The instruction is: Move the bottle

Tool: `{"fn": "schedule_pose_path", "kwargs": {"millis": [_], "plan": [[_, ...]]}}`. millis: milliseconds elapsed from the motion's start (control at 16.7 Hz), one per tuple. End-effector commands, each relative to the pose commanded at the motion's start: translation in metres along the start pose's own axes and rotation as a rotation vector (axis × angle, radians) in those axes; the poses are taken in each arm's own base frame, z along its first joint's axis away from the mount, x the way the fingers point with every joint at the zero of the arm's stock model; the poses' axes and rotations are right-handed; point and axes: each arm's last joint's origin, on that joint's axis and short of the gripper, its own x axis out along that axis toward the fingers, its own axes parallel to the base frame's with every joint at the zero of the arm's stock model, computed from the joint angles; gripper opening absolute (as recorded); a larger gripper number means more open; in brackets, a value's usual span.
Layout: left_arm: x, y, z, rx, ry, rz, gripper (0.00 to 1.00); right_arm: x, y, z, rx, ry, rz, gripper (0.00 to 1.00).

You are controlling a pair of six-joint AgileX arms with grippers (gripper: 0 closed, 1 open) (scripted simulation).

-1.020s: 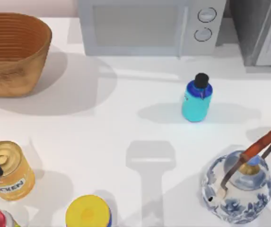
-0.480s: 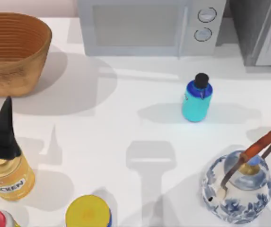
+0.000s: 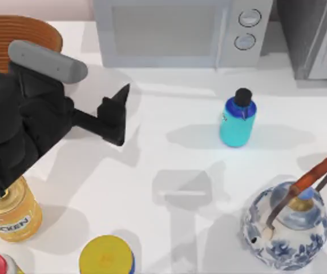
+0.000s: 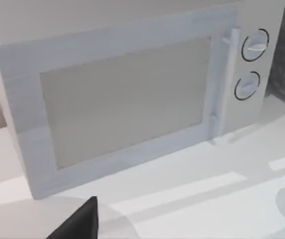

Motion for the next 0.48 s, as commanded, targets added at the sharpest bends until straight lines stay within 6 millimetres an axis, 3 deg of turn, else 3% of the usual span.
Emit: {"fn": "schedule_pose_path", "kwargs": {"millis": [240,480], "plan": [[0.072,-0.043,-0.026,0.038,0.097,-0.144,1.00,0.000,0.000,0.000,0.000,0.000,0.000,1.00],[0.116,-0.084,-0.064,0.074,0.161,-0.245,1.00,0.000,0.000,0.000,0.000,0.000,0.000,1.00]]}}
